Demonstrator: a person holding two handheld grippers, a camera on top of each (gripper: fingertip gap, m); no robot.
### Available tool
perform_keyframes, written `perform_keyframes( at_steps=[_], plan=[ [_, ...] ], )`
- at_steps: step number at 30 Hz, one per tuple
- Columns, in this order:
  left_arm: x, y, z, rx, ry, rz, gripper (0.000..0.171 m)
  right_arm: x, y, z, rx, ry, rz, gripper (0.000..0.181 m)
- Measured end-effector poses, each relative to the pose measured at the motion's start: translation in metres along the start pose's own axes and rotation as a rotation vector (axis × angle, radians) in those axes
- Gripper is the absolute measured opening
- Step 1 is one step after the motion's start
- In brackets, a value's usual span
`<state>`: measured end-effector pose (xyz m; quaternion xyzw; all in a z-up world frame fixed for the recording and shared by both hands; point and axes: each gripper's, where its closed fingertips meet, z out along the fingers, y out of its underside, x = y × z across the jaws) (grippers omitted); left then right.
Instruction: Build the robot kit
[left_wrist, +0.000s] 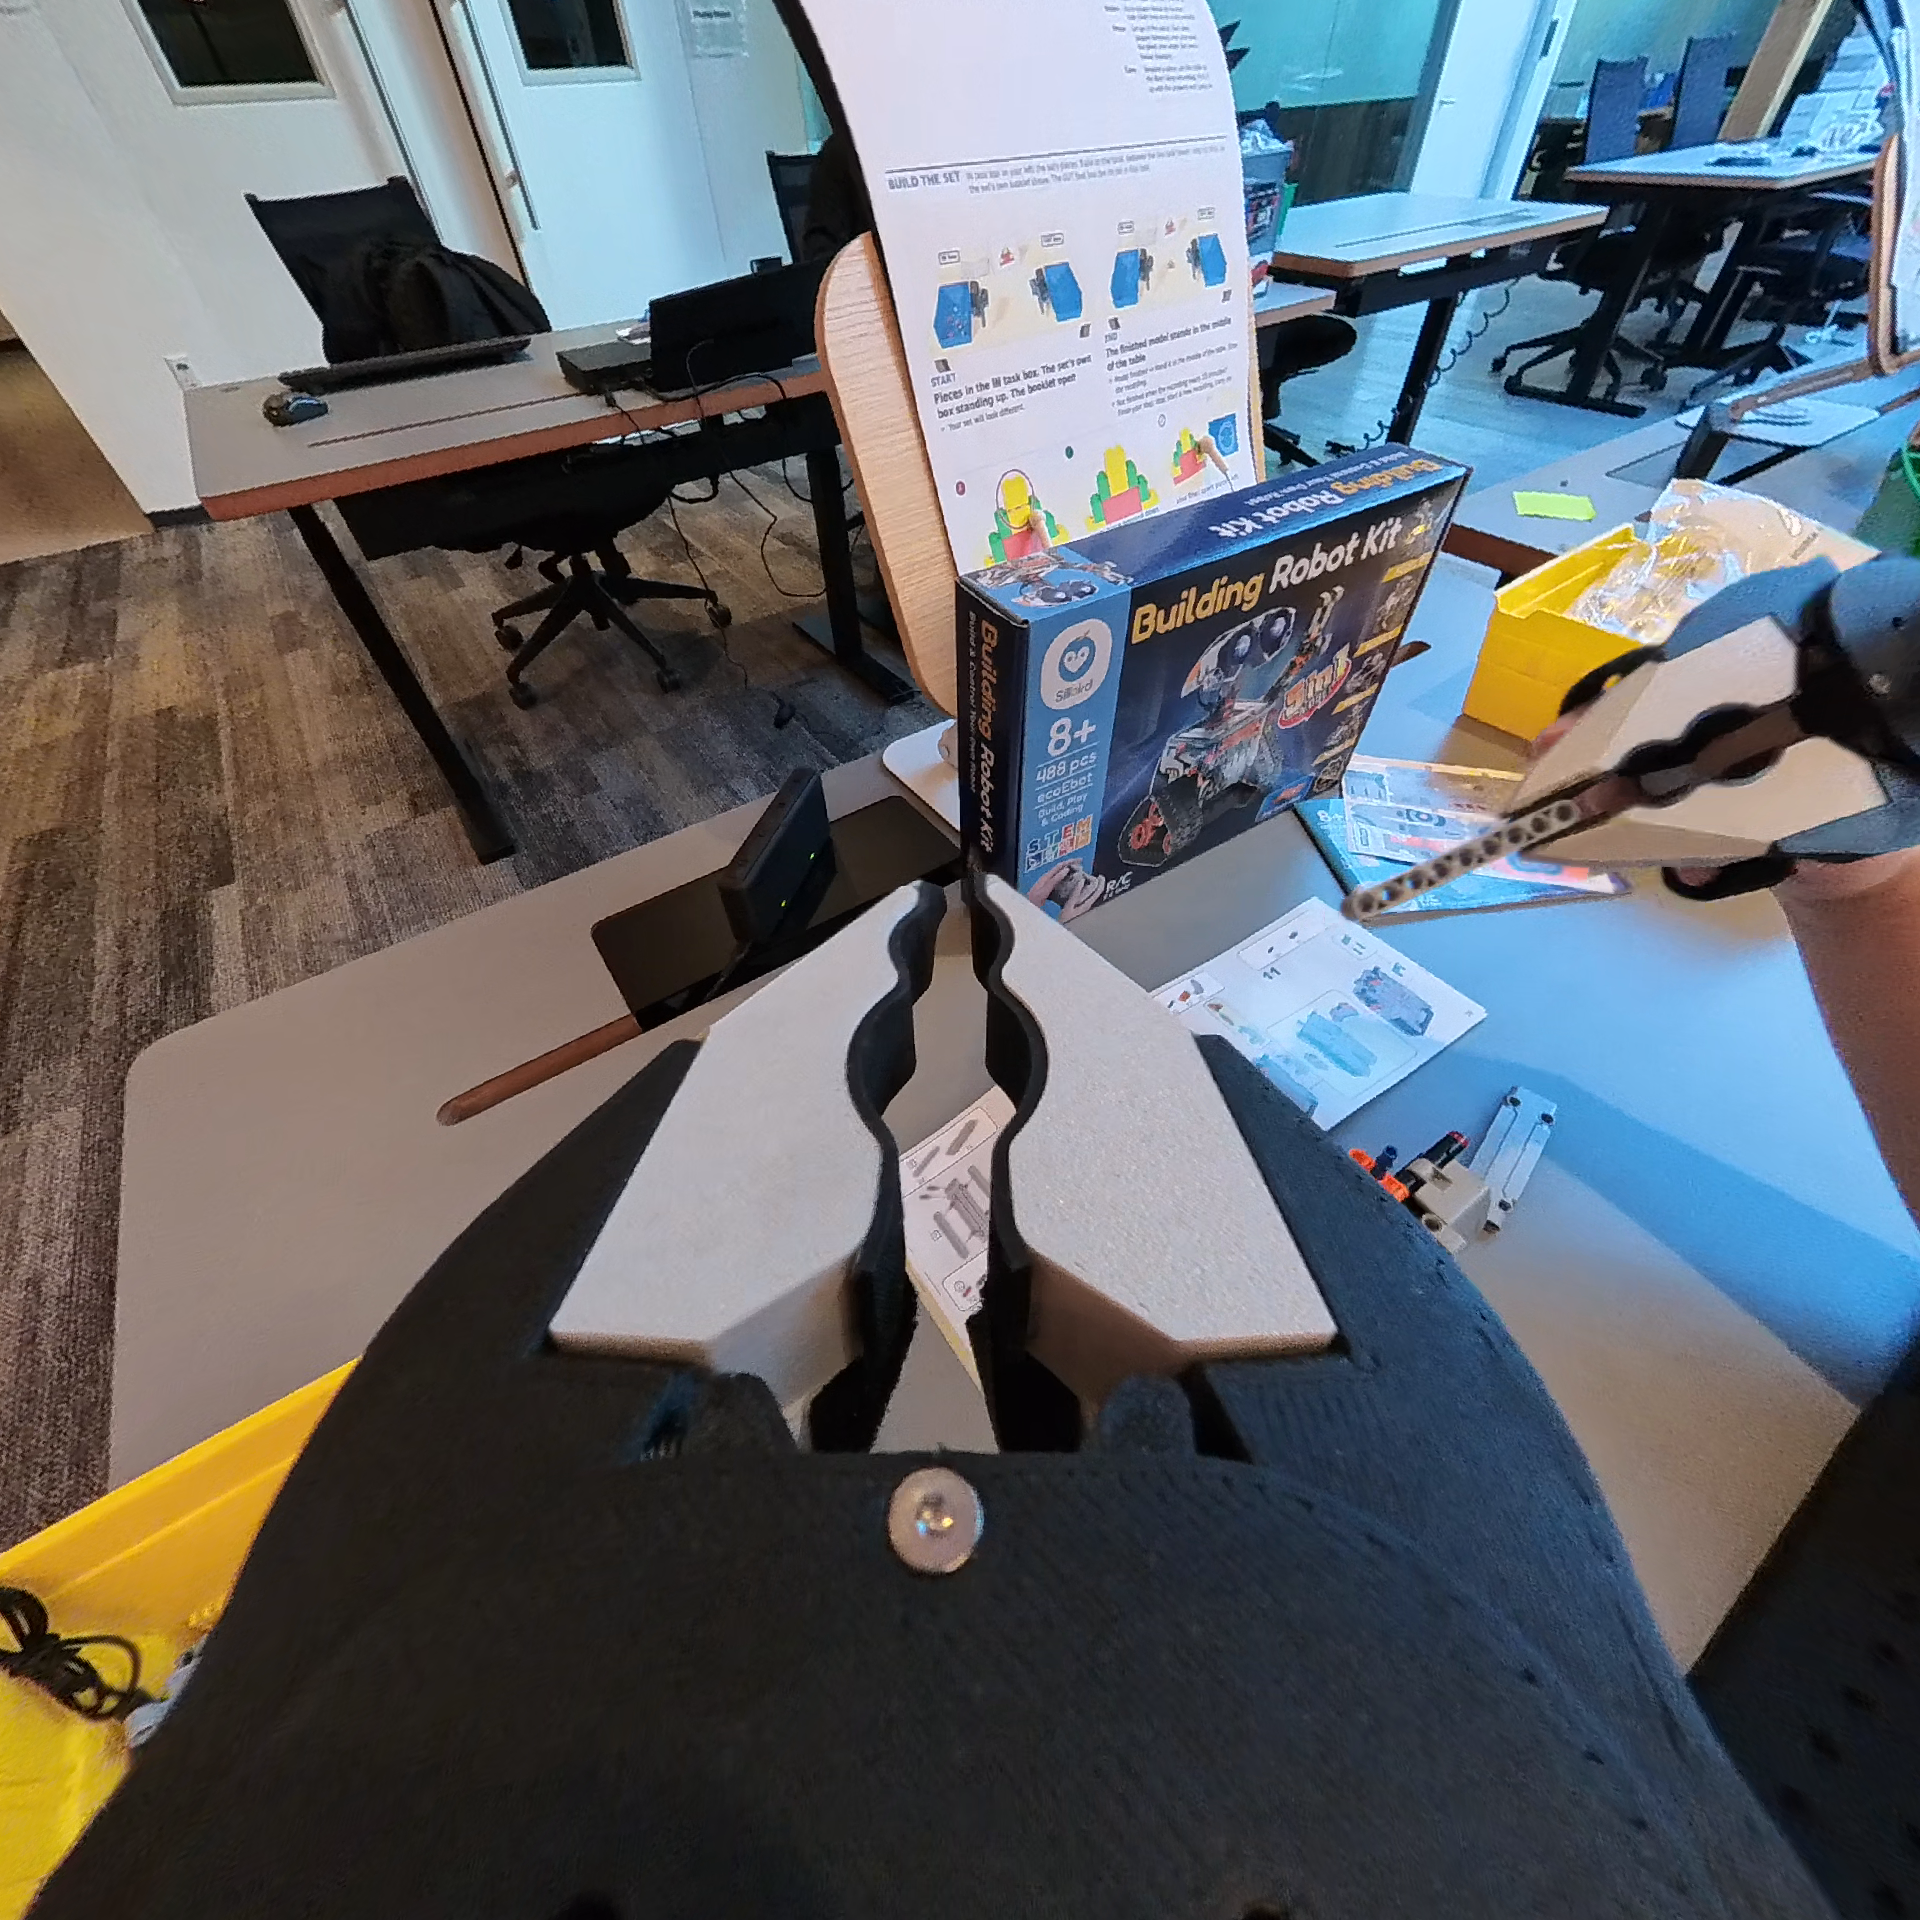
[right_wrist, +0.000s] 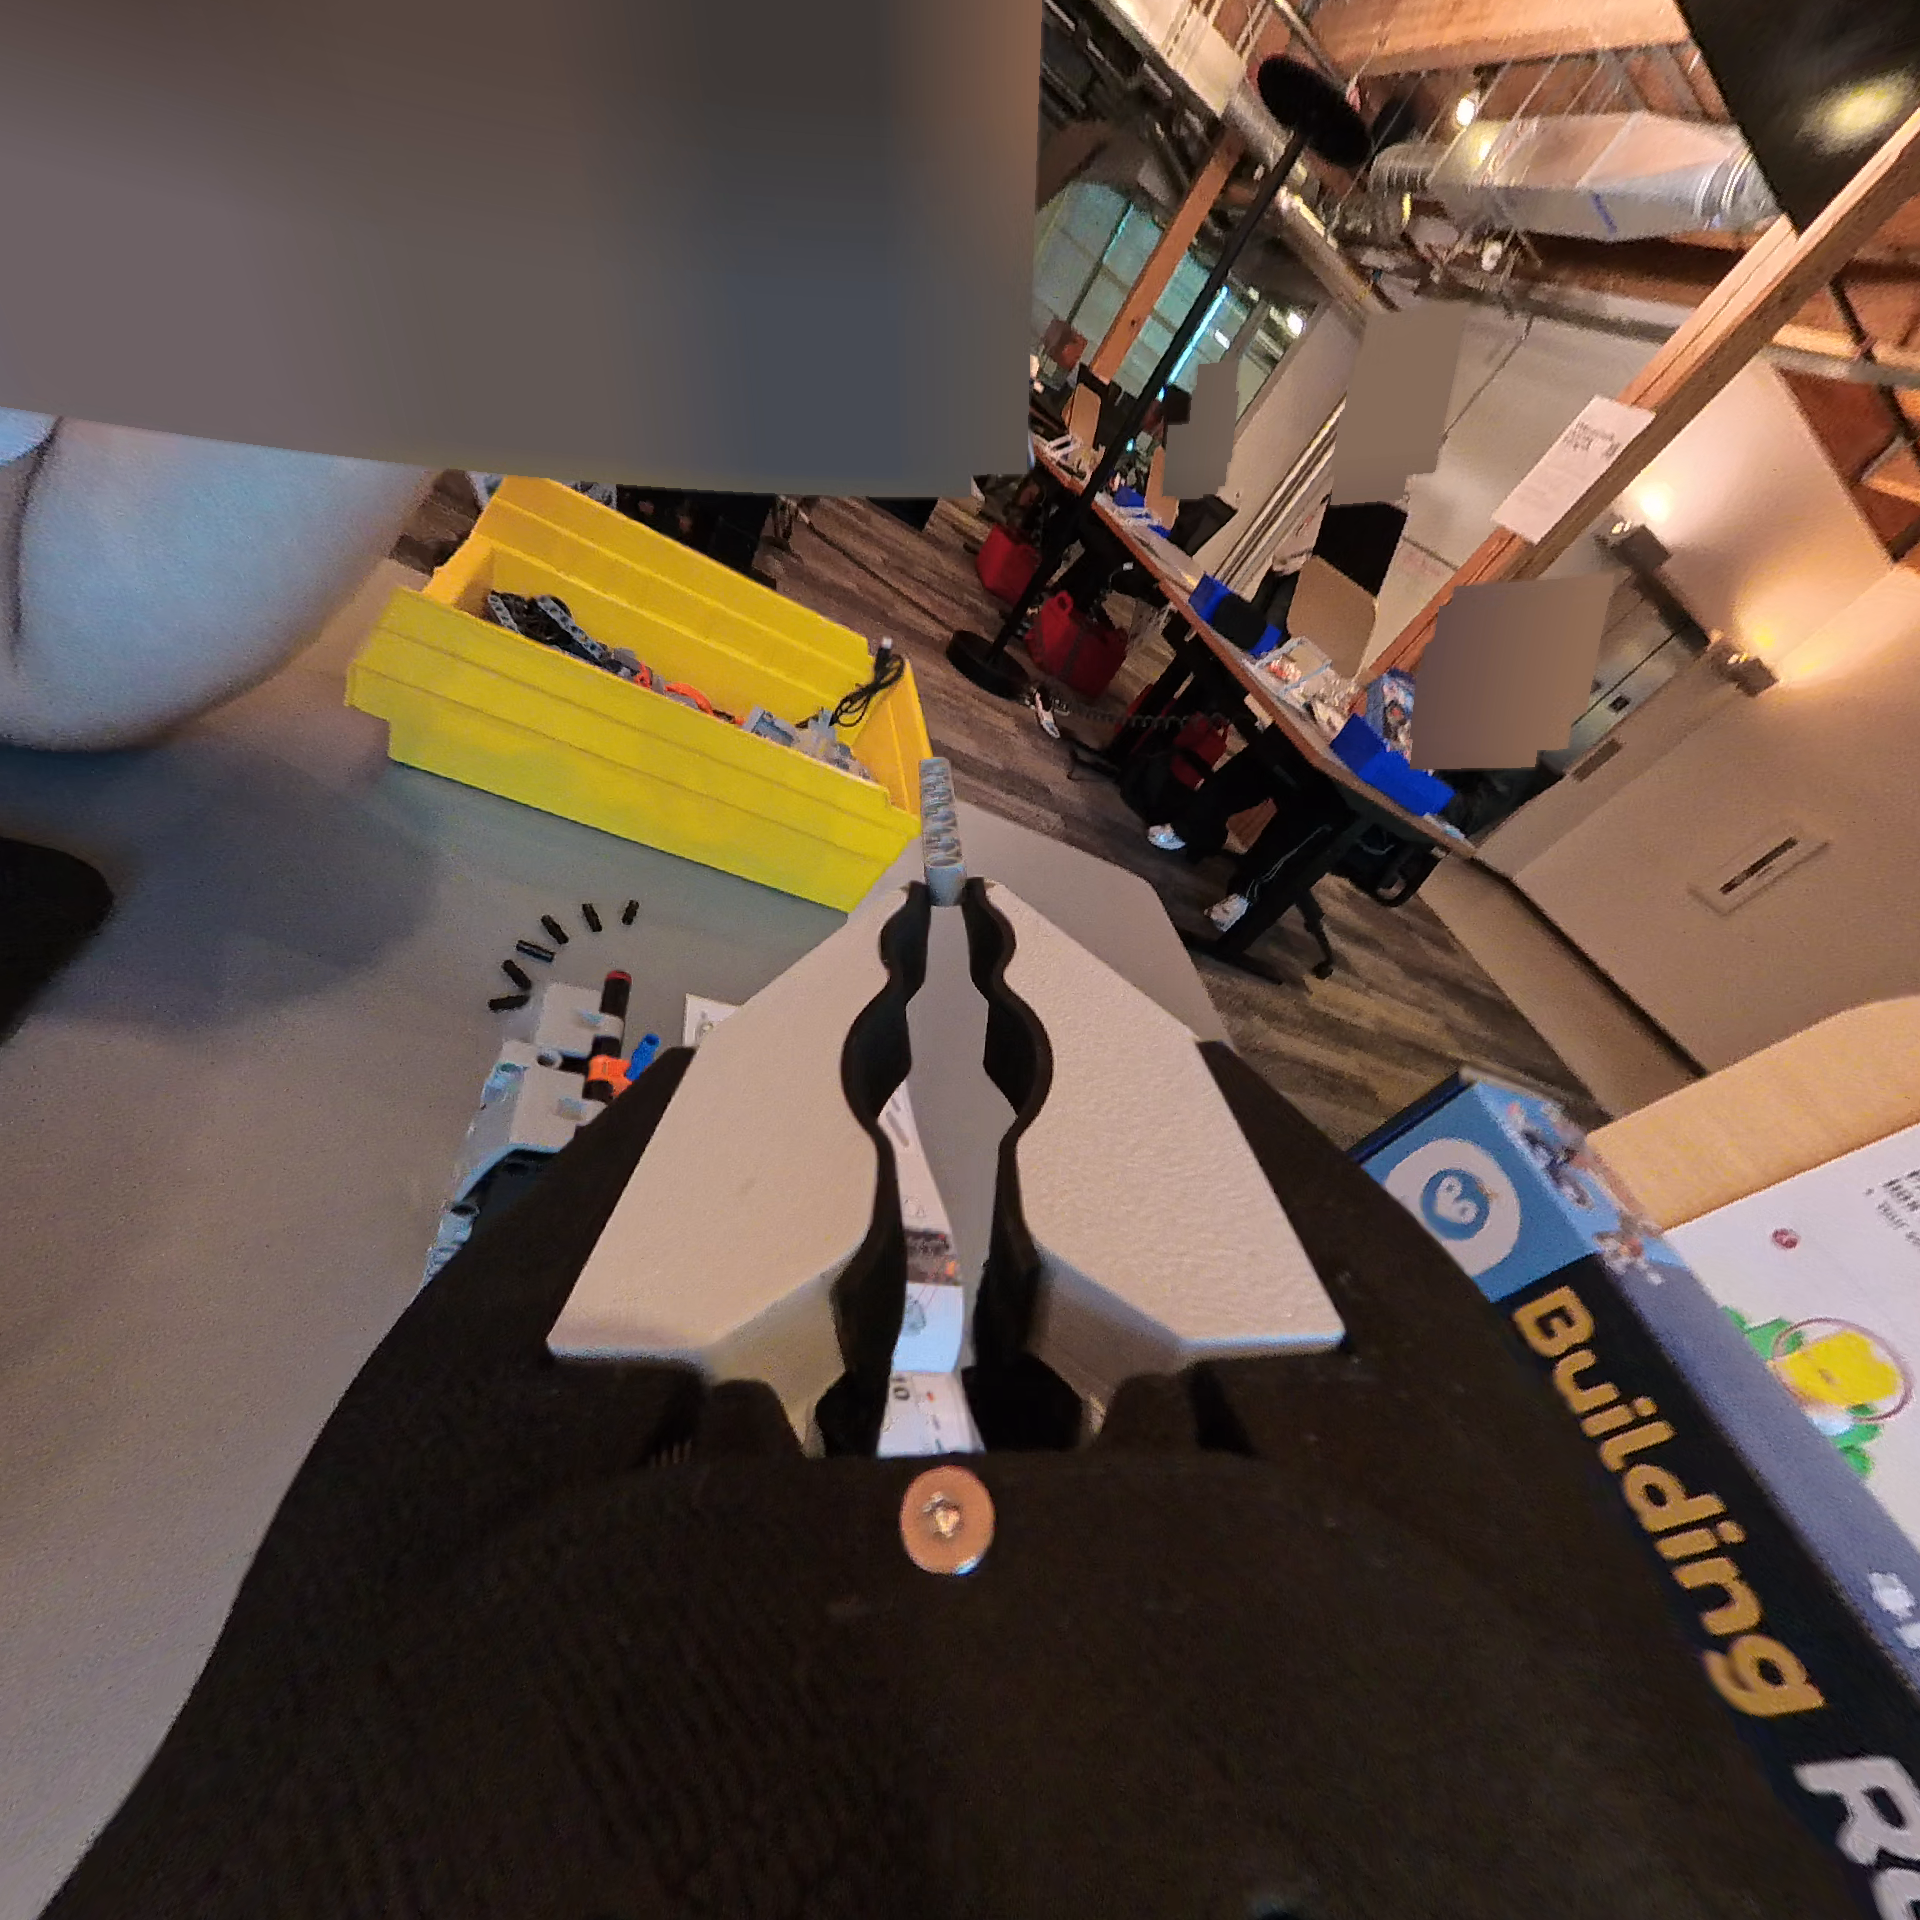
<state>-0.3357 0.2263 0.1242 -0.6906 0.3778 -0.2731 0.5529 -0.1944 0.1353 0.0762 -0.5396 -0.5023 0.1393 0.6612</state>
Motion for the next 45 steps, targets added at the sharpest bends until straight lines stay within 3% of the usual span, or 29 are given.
perform_keyframes(
  at_steps=[8,16,45],
  plan=[
    [0.016,-0.001,0.007,-0.007,0.050,0.025,0.004,0.000,-0.059,-0.030,0.097,0.068,-0.111,0.006],
    [0.021,-0.005,0.002,0.016,0.063,0.028,0.004,-0.009,-0.093,-0.045,0.152,0.097,-0.198,0.006],
    [0.022,-0.008,-0.002,0.026,0.055,0.043,0.004,-0.011,-0.099,-0.048,0.168,0.104,-0.217,0.006]
  ],
)
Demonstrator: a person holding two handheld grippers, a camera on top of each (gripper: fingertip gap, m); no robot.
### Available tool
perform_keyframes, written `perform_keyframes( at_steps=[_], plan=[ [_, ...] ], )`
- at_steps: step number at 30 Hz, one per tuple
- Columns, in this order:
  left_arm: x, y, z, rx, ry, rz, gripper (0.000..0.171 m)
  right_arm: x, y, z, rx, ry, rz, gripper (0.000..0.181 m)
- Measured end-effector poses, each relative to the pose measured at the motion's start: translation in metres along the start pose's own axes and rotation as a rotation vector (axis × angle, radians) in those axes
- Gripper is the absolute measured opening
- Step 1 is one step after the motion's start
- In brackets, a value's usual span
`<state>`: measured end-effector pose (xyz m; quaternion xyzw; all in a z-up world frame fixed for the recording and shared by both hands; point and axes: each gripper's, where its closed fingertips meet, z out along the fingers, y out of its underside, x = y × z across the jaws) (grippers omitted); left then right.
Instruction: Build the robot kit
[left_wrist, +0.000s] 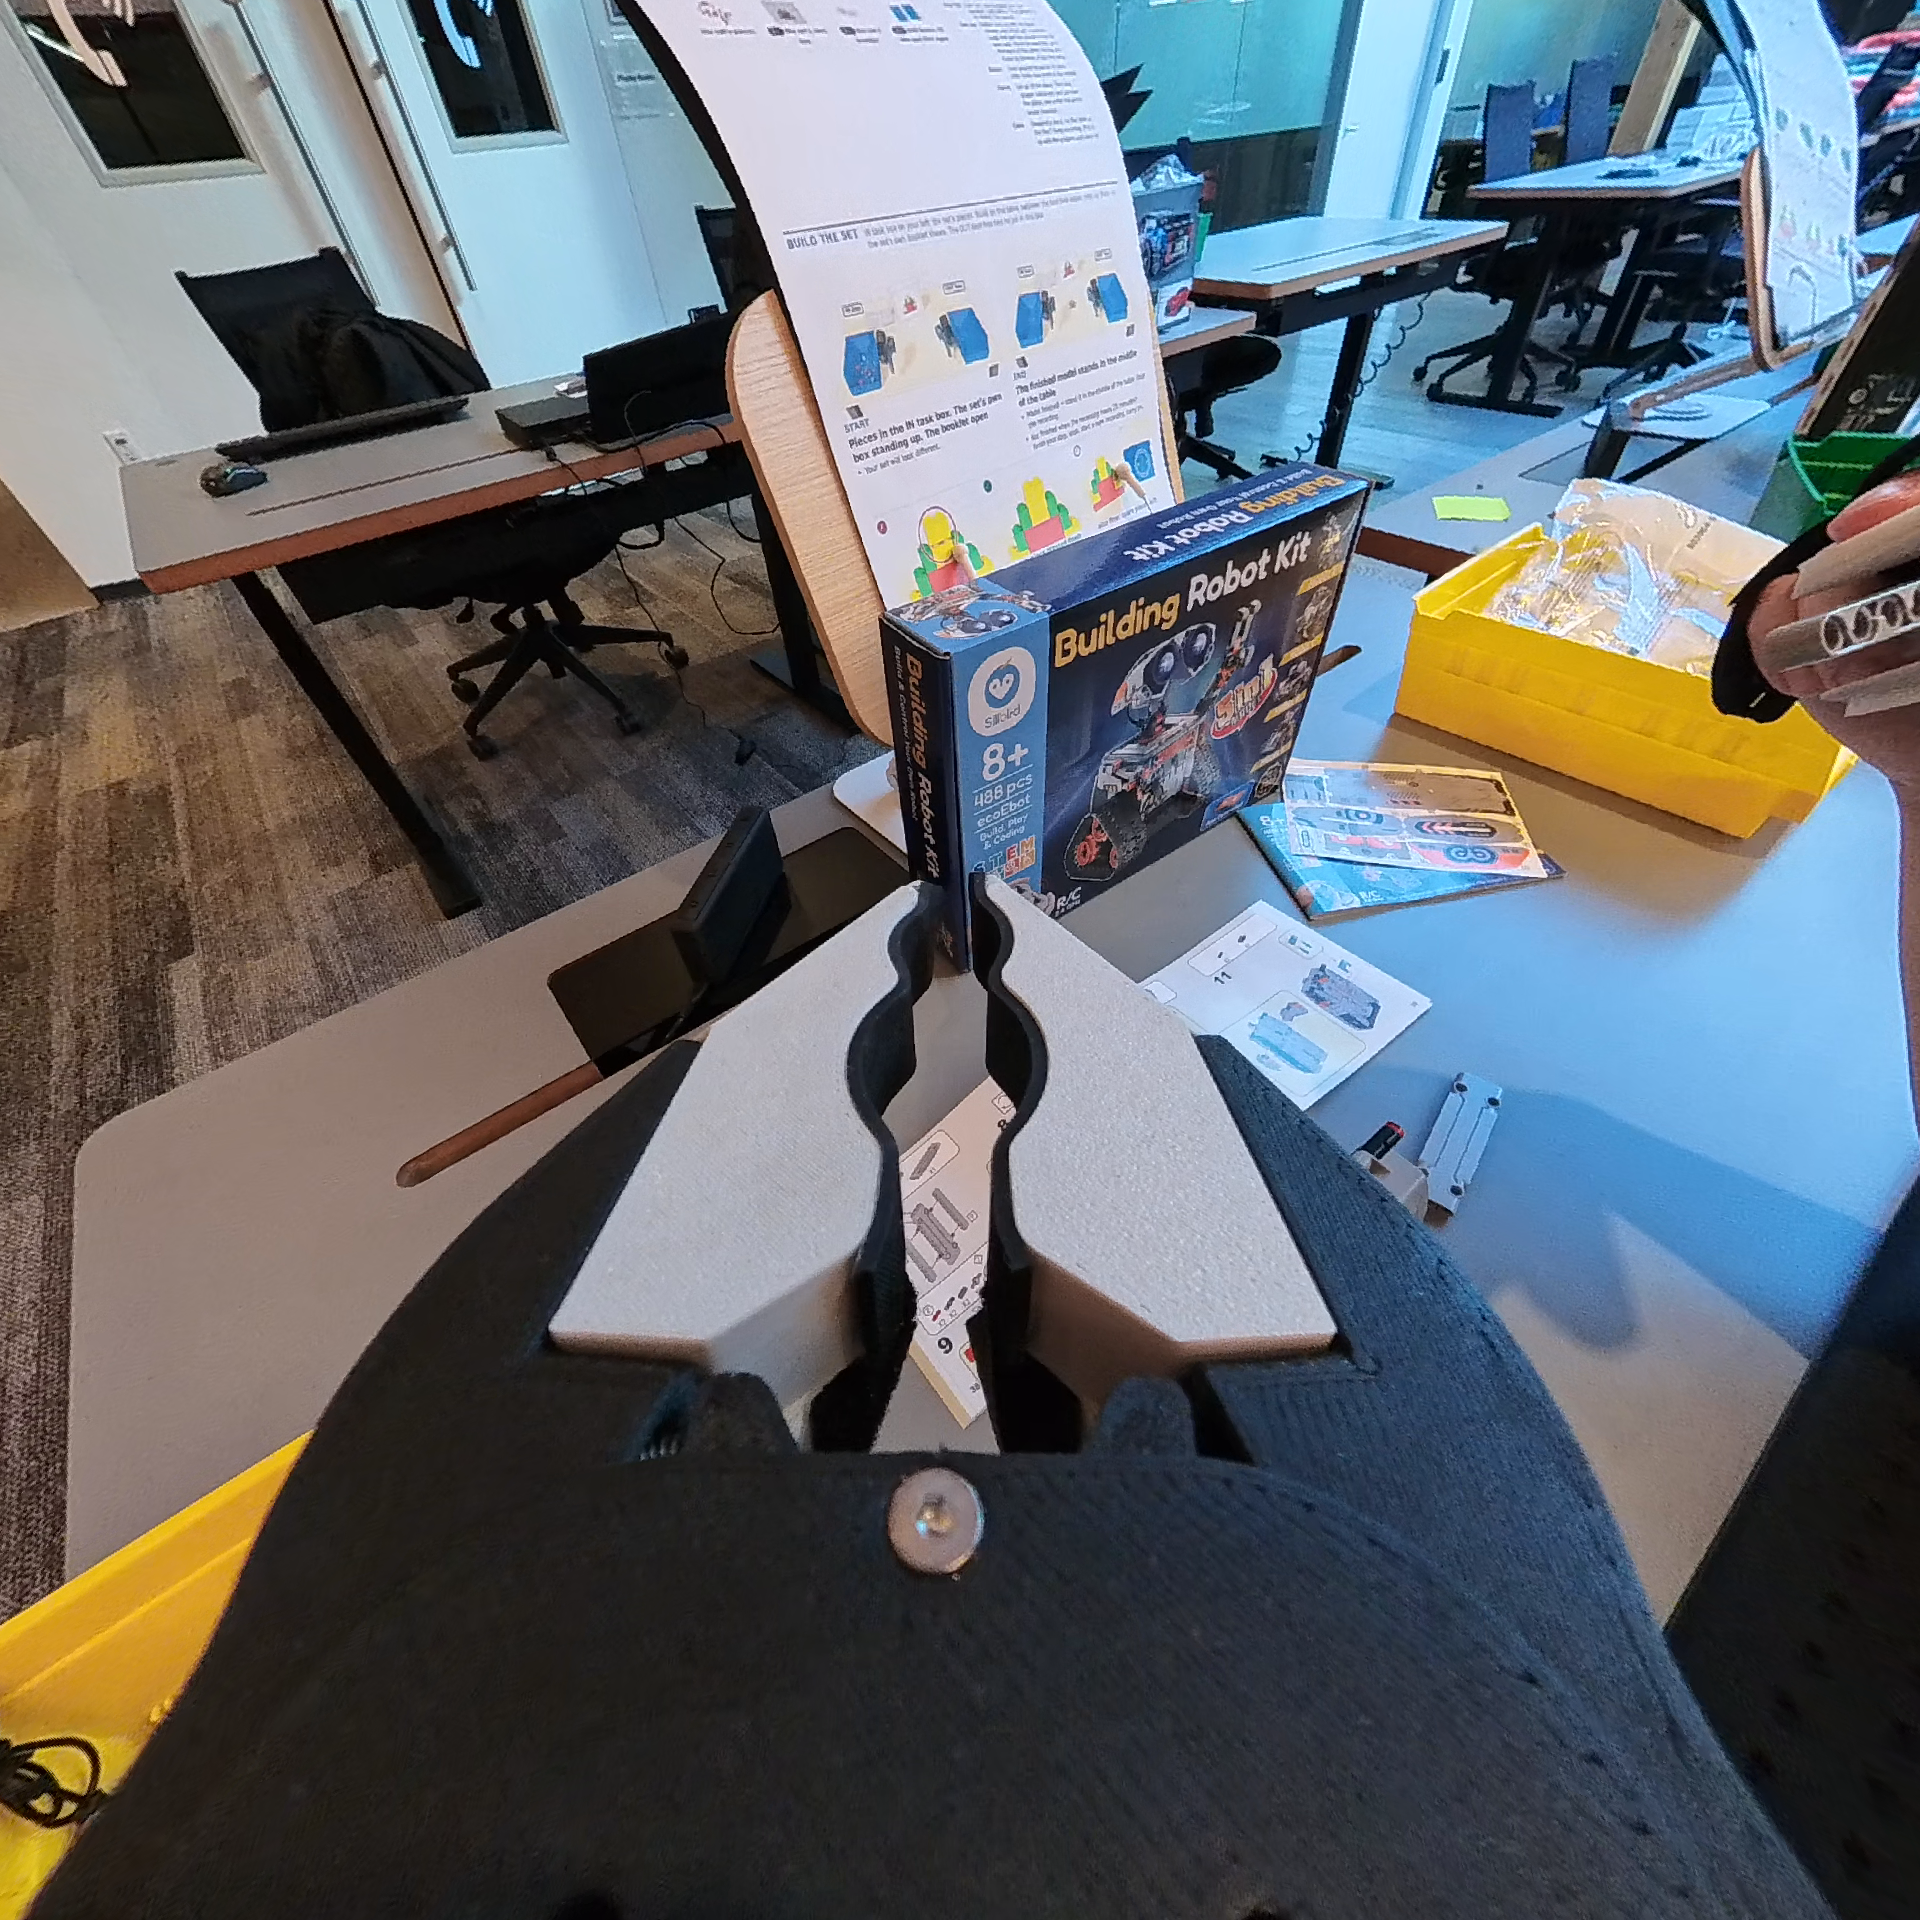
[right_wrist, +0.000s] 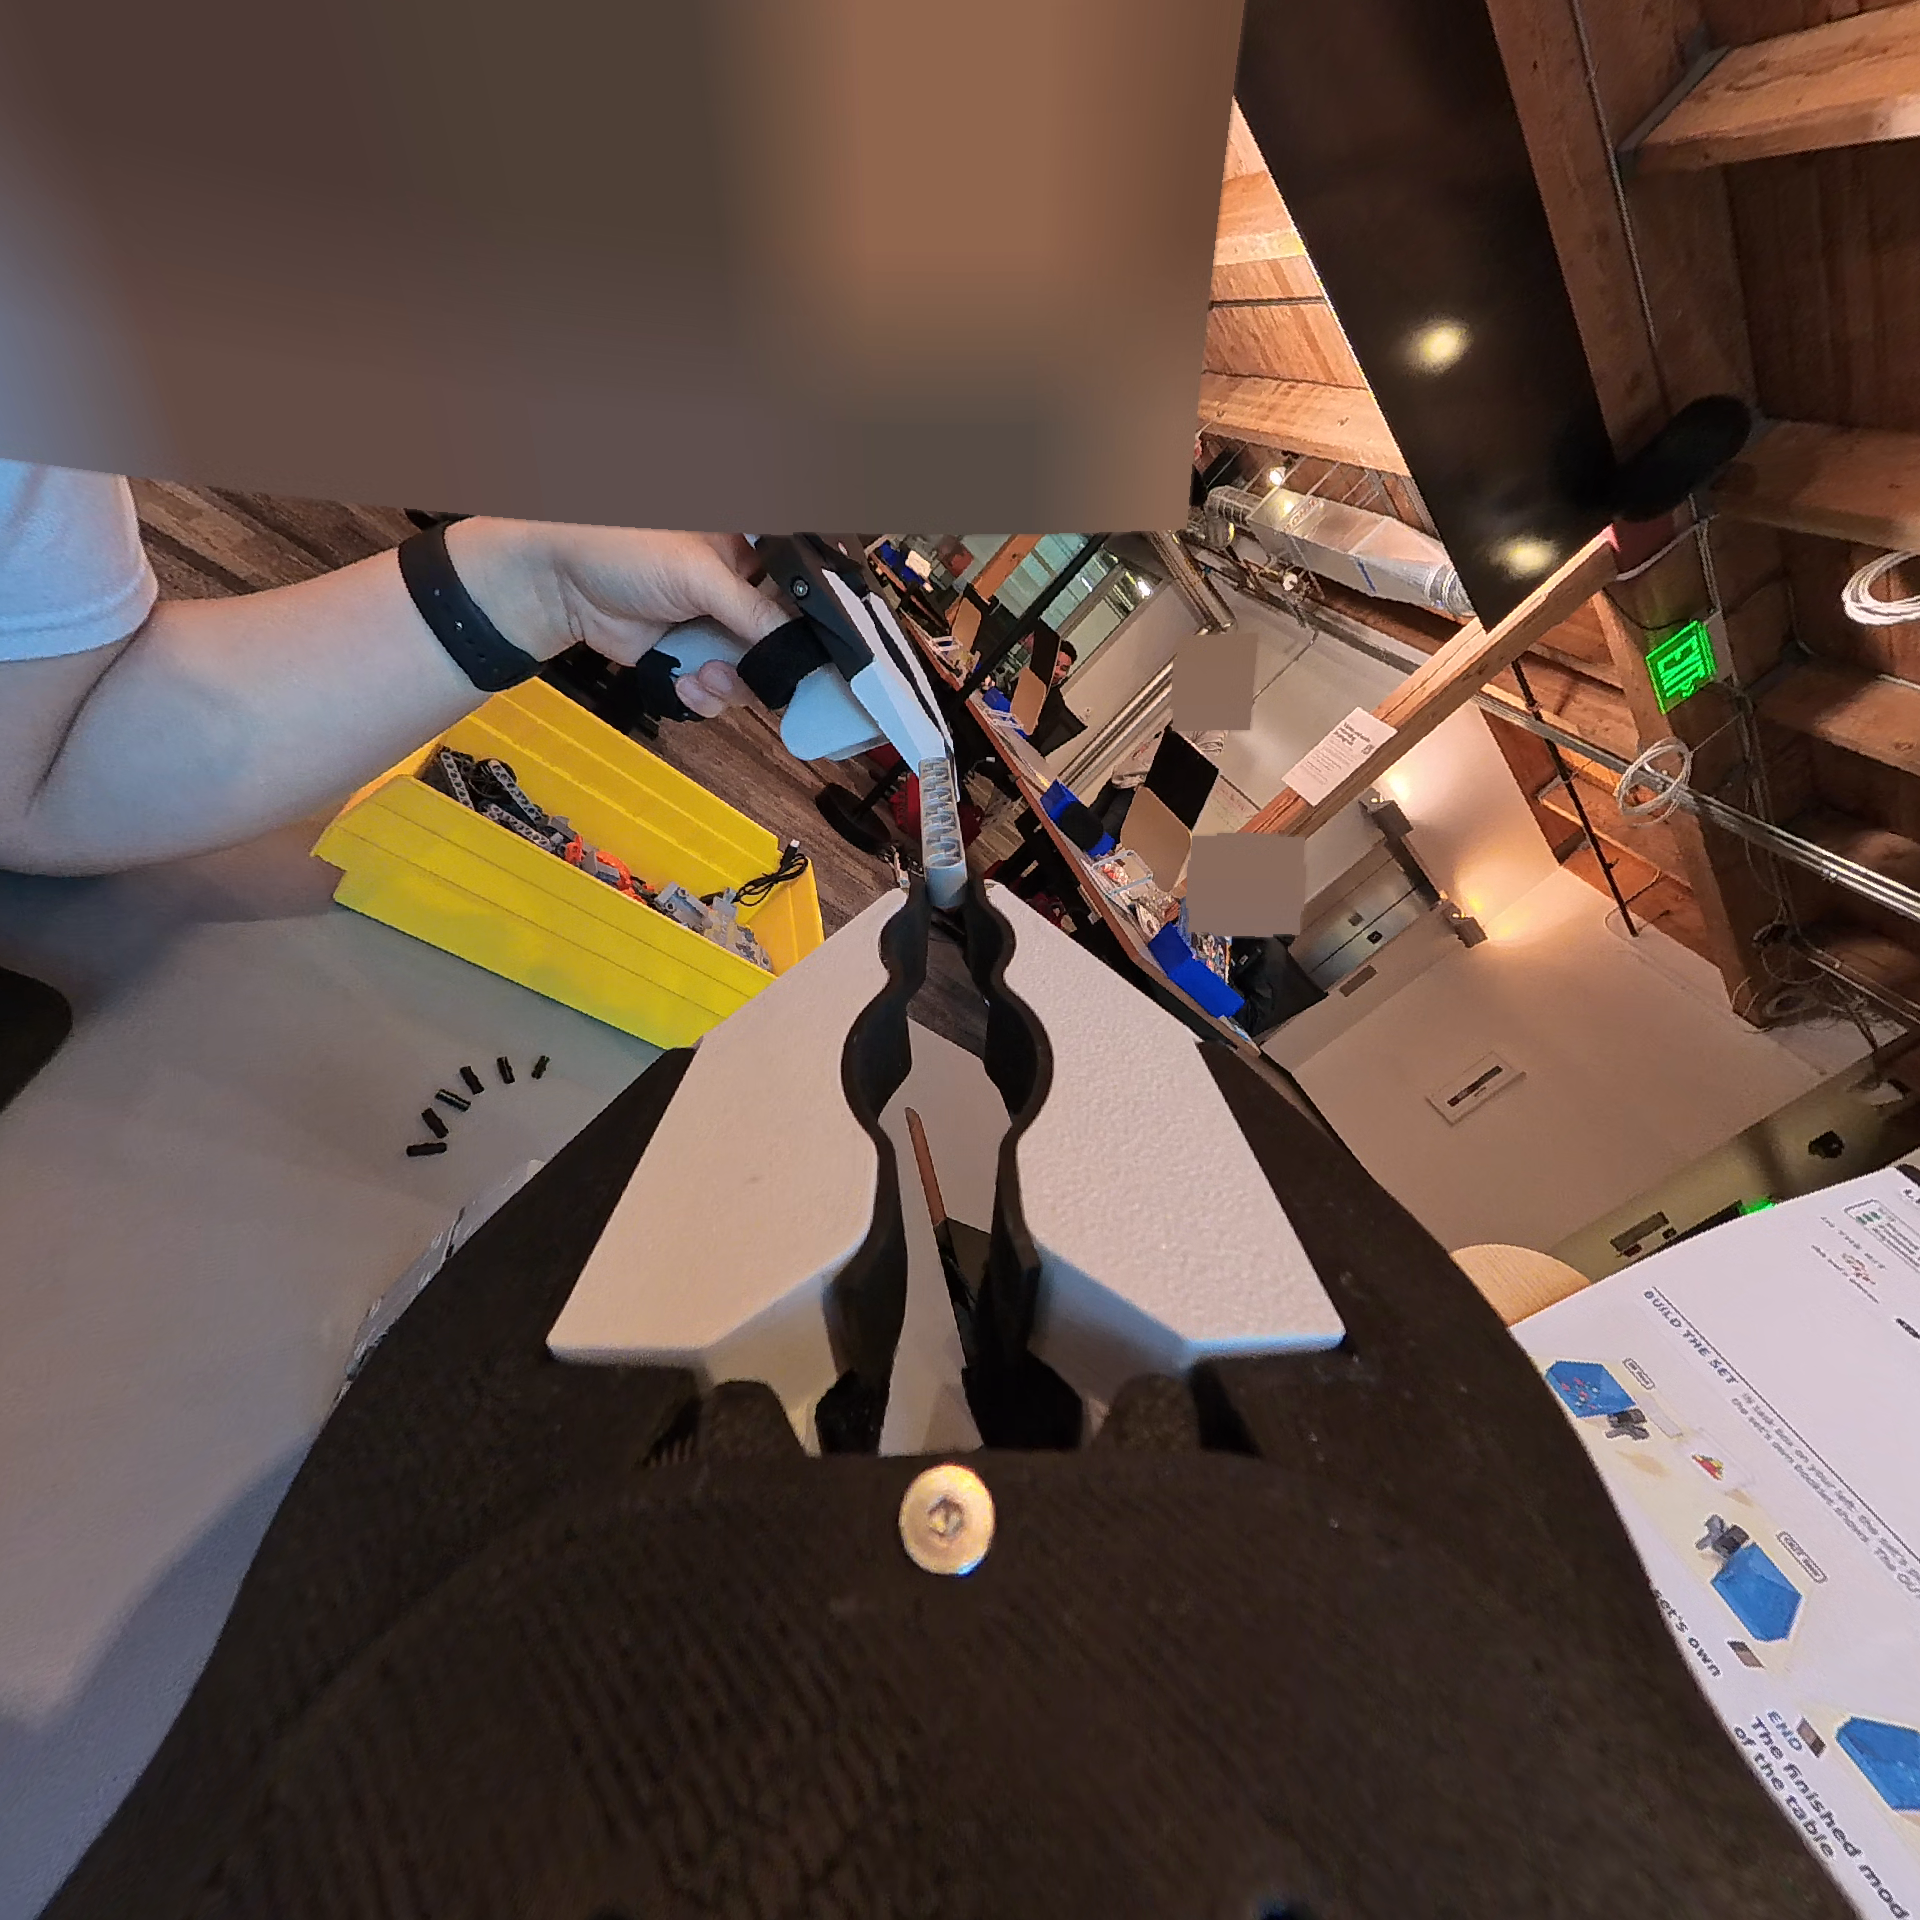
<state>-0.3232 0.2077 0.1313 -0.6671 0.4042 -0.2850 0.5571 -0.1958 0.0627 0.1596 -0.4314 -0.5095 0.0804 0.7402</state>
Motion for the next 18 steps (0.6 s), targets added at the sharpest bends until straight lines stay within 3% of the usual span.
perform_keyframes(
  at_steps=[18],
  plan=[
    [0.0006,-0.0010,-0.0013,0.004,-0.003,0.005,0.004,-0.0028,0.0014,0.0005,-0.002,-0.008,-0.005,0.006]
  ],
)
